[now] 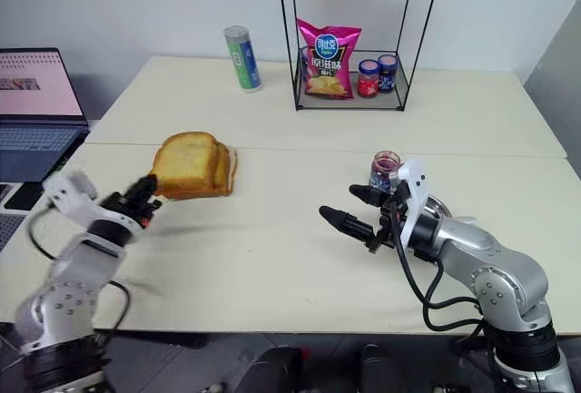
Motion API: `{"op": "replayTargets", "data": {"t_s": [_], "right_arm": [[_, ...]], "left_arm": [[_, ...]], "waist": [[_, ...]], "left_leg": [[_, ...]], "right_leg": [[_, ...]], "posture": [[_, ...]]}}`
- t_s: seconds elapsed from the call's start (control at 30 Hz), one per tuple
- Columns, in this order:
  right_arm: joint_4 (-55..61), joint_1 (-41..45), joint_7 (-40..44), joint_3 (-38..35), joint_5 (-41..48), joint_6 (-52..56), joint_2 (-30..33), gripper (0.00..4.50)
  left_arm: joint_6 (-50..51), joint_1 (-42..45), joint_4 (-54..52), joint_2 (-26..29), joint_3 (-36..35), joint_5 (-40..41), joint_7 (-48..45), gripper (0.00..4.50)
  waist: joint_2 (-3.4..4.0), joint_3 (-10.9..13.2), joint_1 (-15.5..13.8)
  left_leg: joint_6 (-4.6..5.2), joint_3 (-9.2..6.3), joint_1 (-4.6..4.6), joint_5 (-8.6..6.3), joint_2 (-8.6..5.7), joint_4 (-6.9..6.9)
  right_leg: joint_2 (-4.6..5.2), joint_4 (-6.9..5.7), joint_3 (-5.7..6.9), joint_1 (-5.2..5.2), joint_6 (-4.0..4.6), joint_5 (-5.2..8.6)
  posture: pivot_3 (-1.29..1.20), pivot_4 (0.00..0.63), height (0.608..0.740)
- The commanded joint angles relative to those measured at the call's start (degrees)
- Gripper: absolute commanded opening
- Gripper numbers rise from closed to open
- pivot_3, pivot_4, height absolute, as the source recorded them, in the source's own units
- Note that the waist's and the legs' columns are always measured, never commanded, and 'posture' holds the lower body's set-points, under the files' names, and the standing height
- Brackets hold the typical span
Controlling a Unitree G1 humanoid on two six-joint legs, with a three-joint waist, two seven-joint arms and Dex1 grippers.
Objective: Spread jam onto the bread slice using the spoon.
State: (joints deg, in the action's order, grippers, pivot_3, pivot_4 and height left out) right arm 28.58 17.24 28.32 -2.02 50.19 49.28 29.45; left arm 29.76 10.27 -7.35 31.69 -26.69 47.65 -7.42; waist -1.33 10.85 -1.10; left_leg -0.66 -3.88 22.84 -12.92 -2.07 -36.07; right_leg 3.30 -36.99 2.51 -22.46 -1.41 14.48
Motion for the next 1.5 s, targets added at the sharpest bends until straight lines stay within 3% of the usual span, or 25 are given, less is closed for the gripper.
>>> {"op": "replayTargets", "data": {"t_s": [0.03, 0.5, 1.0, 1.1, 1.5], "right_arm": [[0.3, 1.9, 0.9, 0.0, -0.4, -1.2, -0.5, 4.5], [0.0, 2.8, 1.8, -0.5, -0.2, -0.3, 0.3, 4.5], [1.6, 2.2, 1.2, -0.9, 0.5, 0.2, 0.9, 4.5], [1.8, 1.9, 1.0, -0.7, 0.5, 0.1, 0.8, 4.5], [1.9, 2.0, 0.4, -0.3, 0.1, -0.5, -0.1, 4.5]], "left_arm": [[-3.8, -0.3, 0.6, 3.0, 3.5, -7.3, -6.2, 1.61], [-12.1, 6.3, 14.1, 3.4, 6.7, -21.0, -11.9, 4.47], [-7.5, 10.1, 20.5, 2.0, 9.0, -22.1, -17.9, 4.47], [-7.9, 10.5, 20.7, 1.8, 8.9, -22.4, -18.6, 4.05], [-8.0, 11.6, 21.1, 2.1, 8.3, -23.6, -19.5, 1.58]], "waist": [[0.0, 0.0, -0.1], [-0.01, 0.0, -0.1], [-0.02, 0.0, 0.0], [-0.02, 0.0, -0.1], [-0.03, 0.0, -0.4]], "left_leg": [[0.0, 0.02, 0.01, 0.0, 0.0, 0.0], [0.01, 0.18, 0.18, 0.0, 0.04, 0.02], [0.02, 0.29, 0.17, -0.01, 0.05, 0.0], [0.02, 0.28, 0.17, -0.01, 0.05, 0.0], [0.02, 0.25, 0.16, 0.0, 0.02, -0.04]], "right_leg": [[0.03, 0.02, -0.01, 0.0, -0.01, 0.01], [0.06, -0.02, -0.13, -0.28, -0.05, -0.06], [0.04, -0.09, -0.23, -0.33, -0.11, -0.13], [0.04, -0.09, -0.23, -0.33, -0.09, -0.14], [0.06, -0.08, -0.22, -0.3, -0.03, -0.23]], "posture": [[0.0, 0.15, 0.74], [0.0, 0.15, 0.74], [0.0, 0.15, 0.74], [0.0, 0.15, 0.74], [0.0, 0.15, 0.74]]}}
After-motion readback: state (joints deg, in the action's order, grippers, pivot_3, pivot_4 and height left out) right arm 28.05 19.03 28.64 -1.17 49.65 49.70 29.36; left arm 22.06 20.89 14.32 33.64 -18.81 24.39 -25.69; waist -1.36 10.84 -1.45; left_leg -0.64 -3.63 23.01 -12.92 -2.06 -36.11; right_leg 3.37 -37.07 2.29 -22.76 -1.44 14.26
